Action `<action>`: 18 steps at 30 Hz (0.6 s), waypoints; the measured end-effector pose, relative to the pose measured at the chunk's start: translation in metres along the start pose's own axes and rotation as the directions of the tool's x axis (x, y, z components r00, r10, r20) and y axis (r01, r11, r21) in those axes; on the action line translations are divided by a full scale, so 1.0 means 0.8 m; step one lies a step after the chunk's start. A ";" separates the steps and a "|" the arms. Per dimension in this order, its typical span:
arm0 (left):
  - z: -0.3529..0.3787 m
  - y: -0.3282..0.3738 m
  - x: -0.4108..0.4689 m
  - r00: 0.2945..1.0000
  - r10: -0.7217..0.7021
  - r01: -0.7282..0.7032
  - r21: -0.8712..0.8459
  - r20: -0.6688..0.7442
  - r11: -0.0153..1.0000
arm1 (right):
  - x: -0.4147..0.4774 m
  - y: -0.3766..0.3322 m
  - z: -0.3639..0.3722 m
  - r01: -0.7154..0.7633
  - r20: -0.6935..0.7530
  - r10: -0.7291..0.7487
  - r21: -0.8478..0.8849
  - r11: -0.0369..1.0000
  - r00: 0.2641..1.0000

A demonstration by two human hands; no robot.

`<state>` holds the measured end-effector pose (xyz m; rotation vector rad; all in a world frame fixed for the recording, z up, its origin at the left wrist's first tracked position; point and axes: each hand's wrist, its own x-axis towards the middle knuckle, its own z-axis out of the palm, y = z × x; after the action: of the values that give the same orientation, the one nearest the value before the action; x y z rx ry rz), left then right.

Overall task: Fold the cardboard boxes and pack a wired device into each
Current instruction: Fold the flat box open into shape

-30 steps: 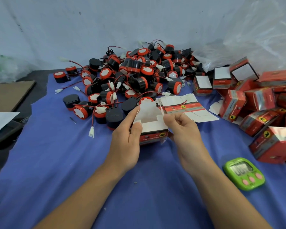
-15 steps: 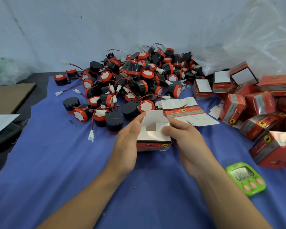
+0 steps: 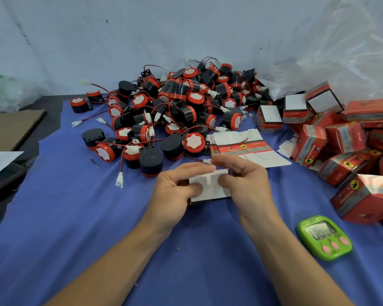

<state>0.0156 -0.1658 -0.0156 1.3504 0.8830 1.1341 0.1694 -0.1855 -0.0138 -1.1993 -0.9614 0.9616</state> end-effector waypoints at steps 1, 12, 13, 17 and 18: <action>0.000 0.000 -0.001 1.000 0.024 -0.024 0.023 -0.001 0.999 | 0.001 0.002 0.000 0.014 0.008 -0.014 -0.016 1.000 1.000; -0.035 0.004 0.016 0.993 0.030 -0.047 0.144 0.117 0.989 | 0.011 -0.001 -0.006 0.066 0.167 -0.026 -0.236 0.969 0.986; -0.038 0.004 0.016 0.990 0.029 -0.054 0.182 0.138 0.982 | 0.011 -0.005 -0.008 0.052 0.191 -0.007 -0.230 0.972 0.982; -0.036 -0.001 0.016 0.992 0.087 -0.112 0.302 0.094 0.947 | 0.006 -0.008 -0.009 0.098 0.208 -0.031 -0.317 0.943 0.978; -0.034 -0.004 0.016 0.992 0.099 -0.118 0.340 0.072 0.933 | 0.005 -0.006 -0.008 0.113 0.198 -0.043 -0.355 0.928 0.979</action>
<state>-0.0067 -0.1456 -0.0191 1.7272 1.0103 1.0527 0.1769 -0.1843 -0.0098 -1.3825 -1.3741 0.8652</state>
